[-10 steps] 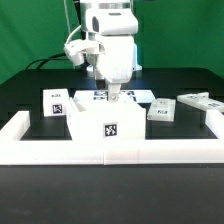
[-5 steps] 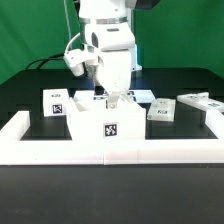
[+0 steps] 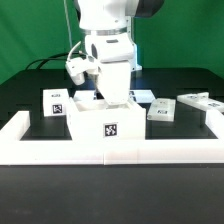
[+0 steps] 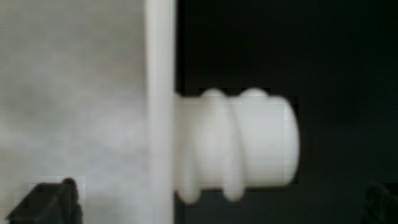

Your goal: Assemble cabinet

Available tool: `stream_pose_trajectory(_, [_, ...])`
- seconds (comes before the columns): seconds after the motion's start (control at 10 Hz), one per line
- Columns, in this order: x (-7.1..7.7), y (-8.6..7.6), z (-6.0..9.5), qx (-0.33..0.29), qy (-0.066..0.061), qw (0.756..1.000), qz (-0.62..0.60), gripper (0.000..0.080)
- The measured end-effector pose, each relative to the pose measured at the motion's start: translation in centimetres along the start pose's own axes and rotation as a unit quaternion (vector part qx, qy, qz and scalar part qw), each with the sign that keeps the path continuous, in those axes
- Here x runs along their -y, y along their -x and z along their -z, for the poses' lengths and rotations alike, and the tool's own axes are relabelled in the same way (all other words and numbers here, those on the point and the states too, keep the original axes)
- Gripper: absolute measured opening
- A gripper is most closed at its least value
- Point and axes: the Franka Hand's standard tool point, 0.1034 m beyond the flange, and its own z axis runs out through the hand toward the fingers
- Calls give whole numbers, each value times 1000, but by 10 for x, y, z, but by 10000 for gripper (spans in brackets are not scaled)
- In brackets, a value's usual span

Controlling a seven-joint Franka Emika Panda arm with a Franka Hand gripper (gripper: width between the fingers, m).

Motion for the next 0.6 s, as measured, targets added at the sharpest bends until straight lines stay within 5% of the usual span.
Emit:
stream_pose_trajectory(0.2, [-1, -1, 2, 1, 1, 1000, -13, 573])
stream_pose_trajectory(0.3, [-1, 0, 1, 0, 1, 1000, -13, 573])
stream_pose_trajectory(0.4, [-1, 0, 1, 0, 1, 1000, -13, 400])
stream_pose_trajectory(0.5, [-1, 0, 1, 0, 1, 1000, -14, 400])
stream_pose_trajectory(0.6, [-1, 0, 1, 0, 1, 1000, -14, 199])
